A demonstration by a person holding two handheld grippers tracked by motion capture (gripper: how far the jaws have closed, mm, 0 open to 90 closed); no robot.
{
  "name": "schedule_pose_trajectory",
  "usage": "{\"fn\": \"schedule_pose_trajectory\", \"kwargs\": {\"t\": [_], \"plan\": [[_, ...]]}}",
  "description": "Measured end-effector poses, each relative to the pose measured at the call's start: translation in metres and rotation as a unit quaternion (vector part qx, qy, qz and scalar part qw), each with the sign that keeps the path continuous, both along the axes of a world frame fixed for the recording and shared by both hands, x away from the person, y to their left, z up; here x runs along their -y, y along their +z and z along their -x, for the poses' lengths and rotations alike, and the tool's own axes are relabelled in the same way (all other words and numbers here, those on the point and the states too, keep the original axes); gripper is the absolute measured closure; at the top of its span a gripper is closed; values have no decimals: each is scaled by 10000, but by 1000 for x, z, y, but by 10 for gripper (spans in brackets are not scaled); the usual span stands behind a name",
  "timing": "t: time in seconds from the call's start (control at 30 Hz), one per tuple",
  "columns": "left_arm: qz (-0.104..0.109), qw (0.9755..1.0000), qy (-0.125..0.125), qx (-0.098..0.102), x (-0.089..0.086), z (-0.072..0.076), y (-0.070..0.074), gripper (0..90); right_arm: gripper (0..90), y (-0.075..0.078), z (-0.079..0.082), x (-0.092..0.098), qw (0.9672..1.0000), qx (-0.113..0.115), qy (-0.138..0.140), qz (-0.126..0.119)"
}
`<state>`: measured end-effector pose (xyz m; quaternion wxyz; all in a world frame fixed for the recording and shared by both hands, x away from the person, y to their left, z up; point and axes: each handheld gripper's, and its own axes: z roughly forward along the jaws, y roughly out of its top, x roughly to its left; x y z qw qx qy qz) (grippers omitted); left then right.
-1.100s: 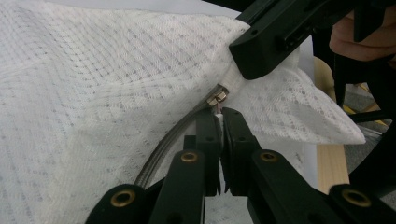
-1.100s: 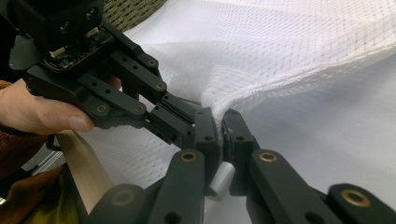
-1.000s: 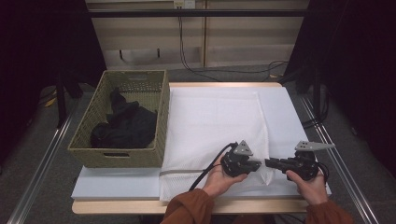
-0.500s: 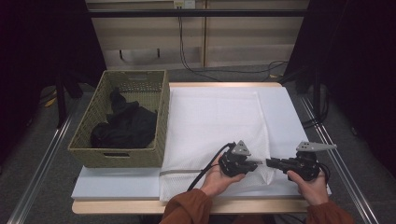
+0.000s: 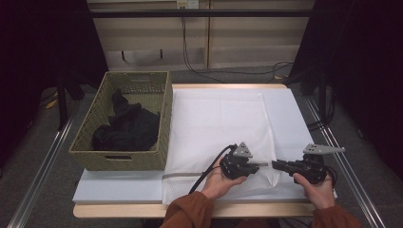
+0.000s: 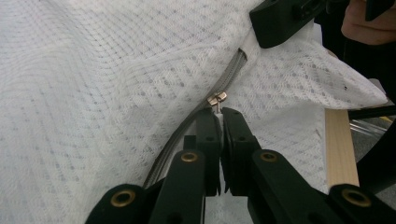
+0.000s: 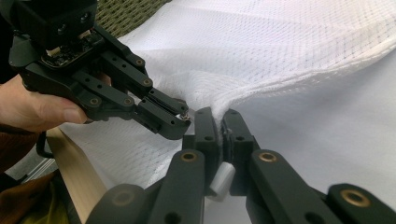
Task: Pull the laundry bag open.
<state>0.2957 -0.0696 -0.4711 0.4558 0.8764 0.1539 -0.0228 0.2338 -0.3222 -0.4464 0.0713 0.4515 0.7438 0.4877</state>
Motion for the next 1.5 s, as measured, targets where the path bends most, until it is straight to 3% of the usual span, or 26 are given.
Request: {"fn": "schedule_pose_trajectory", "kwargs": {"t": [0.17,0.2,0.33,0.37,0.47,0.63,0.8,0.93,1.07,1.13,1.2,1.27,1.37,1.5], "plan": [[54,10000,-6,7,-1,-1,-1,865,868,0,0,0,10000,24,-12,11],[-31,10000,-5,-3,-2,-1,0,864,868,0,0,1,10000,42,-29,16],[54,10000,12,1,-2,-1,-2,865,868,0,0,0,10000,34,-19,5],[-18,10000,-11,-11,-3,-1,-1,865,868,0,0,0,10000,28,-15,14],[84,10000,-5,-11,-2,-1,-2,865,868,0,0,1,10000,36,-8,11],[-7,10000,-11,-20,-3,-1,-1,865,867,0,0,0,10000,38,-17,19],[39,10000,-25,-33,-3,0,-1,864,868,0,1,0,10000,37,-18,10],[-76,10000,-4,-24,-5,-2,0,865,868,0,0,1,10000,48,-25,21],[64,10000,17,-36,-6,-2,-1,865,868,-1,0,1,10000,60,-47,3],[-71,10000,15,-26,-7,-2,0,865,868,0,0,1,10000,62,-40,12],[-89,10000,5,-17,-7,-2,0,865,868,1,1,1,10000,56,-64,16],[23,10000,12,-12,-7,-2,-1,865,868,0,1,2,10000,62,-66,-4],[-93,10000,3,3,-9,-1,1,865,868,0,1,2,9999,77,-65,-2],[-92,9999,16,39,-11,-1,1,865,868,1,1,2,10000,71,-59,-26]]}}
